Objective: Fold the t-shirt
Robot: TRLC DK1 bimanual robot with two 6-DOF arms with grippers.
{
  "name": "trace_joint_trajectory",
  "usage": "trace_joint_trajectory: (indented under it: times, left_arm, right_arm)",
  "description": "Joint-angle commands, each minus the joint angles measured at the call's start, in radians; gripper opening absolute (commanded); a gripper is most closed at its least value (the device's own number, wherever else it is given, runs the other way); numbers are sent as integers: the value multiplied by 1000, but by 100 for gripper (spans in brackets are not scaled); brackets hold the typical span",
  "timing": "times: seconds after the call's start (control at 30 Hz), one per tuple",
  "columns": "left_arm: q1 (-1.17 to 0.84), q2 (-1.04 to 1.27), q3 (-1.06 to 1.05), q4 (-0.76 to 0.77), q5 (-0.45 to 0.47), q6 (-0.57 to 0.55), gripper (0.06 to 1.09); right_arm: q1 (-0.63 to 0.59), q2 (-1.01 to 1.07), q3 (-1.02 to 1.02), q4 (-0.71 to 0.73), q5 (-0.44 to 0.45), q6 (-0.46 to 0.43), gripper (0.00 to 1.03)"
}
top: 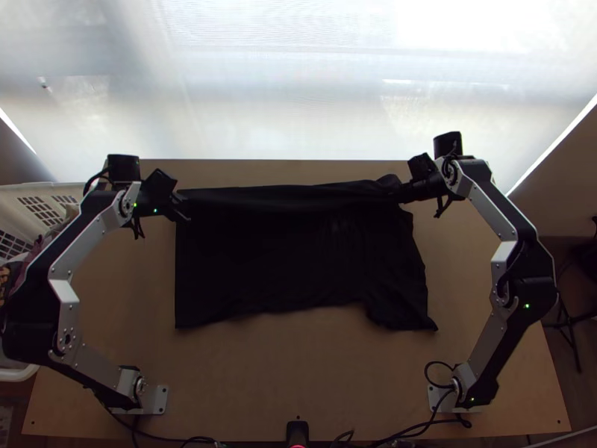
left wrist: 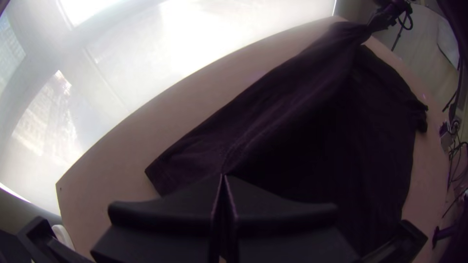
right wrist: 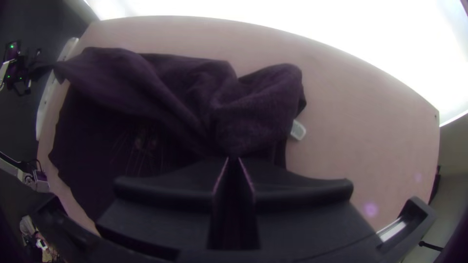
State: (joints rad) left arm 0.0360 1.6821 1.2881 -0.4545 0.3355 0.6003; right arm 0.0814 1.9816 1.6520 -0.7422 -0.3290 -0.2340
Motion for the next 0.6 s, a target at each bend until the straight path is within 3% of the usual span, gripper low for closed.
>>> trace_joint_trajectory:
  times: [0.0, 0.5, 0.53, 0.57]
  left_arm:
    - [5, -79, -191, 37, -4, 58, 9]
    - [-12, -48, -253, 60, -56, 105, 10]
    - [-12, -59, -257, 59, -56, 101, 17]
    - [-12, -65, -259, 60, -58, 99, 37]
  right_arm:
    - [-5, -52, -176, 20, 1, -11, 3]
    - [31, 46, -236, 52, 1, -11, 3]
    - [31, 46, -239, 47, 1, -11, 4]
    - [31, 46, -241, 43, 1, -8, 11]
